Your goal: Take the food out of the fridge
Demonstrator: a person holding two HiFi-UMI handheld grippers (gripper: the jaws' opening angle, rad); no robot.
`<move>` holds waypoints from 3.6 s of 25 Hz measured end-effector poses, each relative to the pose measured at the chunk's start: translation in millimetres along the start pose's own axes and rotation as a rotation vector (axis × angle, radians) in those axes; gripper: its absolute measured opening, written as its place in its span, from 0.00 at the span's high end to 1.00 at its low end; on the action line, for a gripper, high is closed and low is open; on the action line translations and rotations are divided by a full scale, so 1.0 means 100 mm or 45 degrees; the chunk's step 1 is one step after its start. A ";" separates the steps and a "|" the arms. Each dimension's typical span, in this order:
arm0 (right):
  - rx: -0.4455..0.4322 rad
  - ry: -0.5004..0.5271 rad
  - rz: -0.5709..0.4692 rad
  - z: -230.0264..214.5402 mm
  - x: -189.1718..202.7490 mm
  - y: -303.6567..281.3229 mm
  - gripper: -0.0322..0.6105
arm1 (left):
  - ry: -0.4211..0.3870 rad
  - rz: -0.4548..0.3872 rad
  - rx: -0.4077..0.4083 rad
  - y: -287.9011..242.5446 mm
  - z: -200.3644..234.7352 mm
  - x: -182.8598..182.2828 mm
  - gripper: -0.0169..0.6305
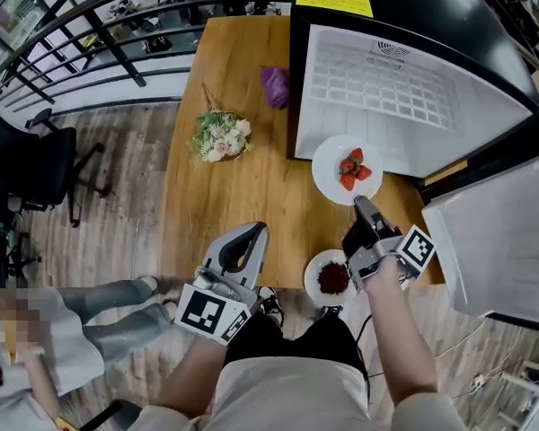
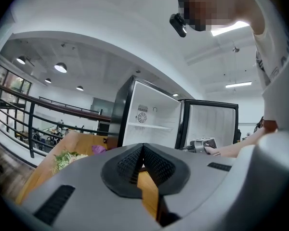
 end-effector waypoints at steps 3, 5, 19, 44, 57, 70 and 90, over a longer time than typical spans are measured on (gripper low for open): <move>-0.021 0.013 -0.012 0.11 0.18 0.14 0.91 | -0.006 0.014 0.042 0.07 0.04 -0.03 0.96; -0.038 0.023 -0.017 0.19 0.31 0.23 0.91 | -0.013 0.017 0.057 0.12 0.05 -0.06 0.96; -0.029 0.022 0.081 0.18 0.86 0.91 0.91 | -0.031 -0.006 0.008 0.66 -0.46 -0.12 0.96; 0.054 -0.062 0.190 -0.74 2.15 1.09 0.91 | -0.041 0.081 -0.017 1.54 -0.23 0.19 0.96; 0.097 -0.078 0.201 -1.29 2.27 1.01 0.91 | 0.038 0.150 -0.021 1.70 -0.10 0.59 0.96; 0.175 -0.108 0.194 -1.56 2.32 1.02 0.91 | 0.067 0.172 -0.025 1.77 -0.08 0.70 0.96; 0.144 0.031 0.313 -1.50 2.42 1.31 0.86 | 0.061 0.184 0.013 1.68 -0.14 0.67 0.96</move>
Point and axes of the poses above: the fingertips, and each gripper's own axes: y backward along the fingers, z to its left, x out of its underside, the point moved 3 cm from there along y, backward along the fingers, and after that the axes turned 4 degrees about -z, right-handed, at the moved point
